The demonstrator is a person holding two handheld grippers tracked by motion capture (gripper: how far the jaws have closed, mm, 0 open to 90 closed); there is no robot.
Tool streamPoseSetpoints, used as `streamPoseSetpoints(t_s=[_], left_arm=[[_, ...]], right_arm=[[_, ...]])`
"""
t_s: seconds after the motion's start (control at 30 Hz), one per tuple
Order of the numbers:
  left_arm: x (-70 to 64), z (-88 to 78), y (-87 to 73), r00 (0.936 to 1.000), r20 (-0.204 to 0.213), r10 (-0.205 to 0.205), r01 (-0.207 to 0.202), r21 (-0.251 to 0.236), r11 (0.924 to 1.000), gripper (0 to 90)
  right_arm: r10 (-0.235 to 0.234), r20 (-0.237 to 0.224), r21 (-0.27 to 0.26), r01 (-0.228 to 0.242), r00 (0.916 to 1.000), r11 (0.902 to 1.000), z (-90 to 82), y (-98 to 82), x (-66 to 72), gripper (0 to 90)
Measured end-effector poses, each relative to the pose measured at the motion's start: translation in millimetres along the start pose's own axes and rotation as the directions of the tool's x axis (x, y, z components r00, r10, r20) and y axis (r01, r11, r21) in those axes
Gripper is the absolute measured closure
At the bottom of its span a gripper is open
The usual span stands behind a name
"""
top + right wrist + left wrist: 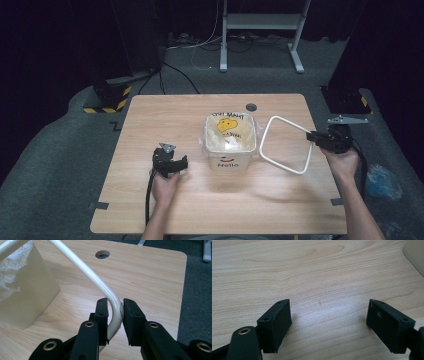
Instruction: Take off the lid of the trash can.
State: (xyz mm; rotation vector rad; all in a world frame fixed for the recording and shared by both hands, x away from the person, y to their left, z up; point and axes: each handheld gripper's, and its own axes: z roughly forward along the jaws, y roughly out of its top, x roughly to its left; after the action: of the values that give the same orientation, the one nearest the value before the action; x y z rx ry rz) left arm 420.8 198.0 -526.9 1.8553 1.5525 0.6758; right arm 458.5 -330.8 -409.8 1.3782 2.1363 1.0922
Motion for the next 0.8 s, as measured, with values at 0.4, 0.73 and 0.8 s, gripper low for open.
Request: streamPoseSetpoints(t_s=[0.4,0.73,0.8], left_arm=[[-0.1,0.0,0.0,1.0000,0.000,0.000,0.000,0.000,1.0000,20.2],[-0.1,-0.2,-0.1,1.0000,-0.001,0.003,-0.003,0.000,1.0000,20.4],[-0.1,-0.2,-0.1,1.0000,-0.001,0.003,-0.003,-0.001,1.0000,20.4]], right_arm=[[0.000,0.019,0.048,-0.001,0.9998,0.9988,14.7,-17.4,-2.8,74.7],[-0.025,0.044,0.103,0.020,0.9987,0.9945,33.2,-31.0,0.5,74.7],[-0.034,0.050,0.111,0.028,0.9982,0.9934,37.3,-33.5,1.2,74.7]])
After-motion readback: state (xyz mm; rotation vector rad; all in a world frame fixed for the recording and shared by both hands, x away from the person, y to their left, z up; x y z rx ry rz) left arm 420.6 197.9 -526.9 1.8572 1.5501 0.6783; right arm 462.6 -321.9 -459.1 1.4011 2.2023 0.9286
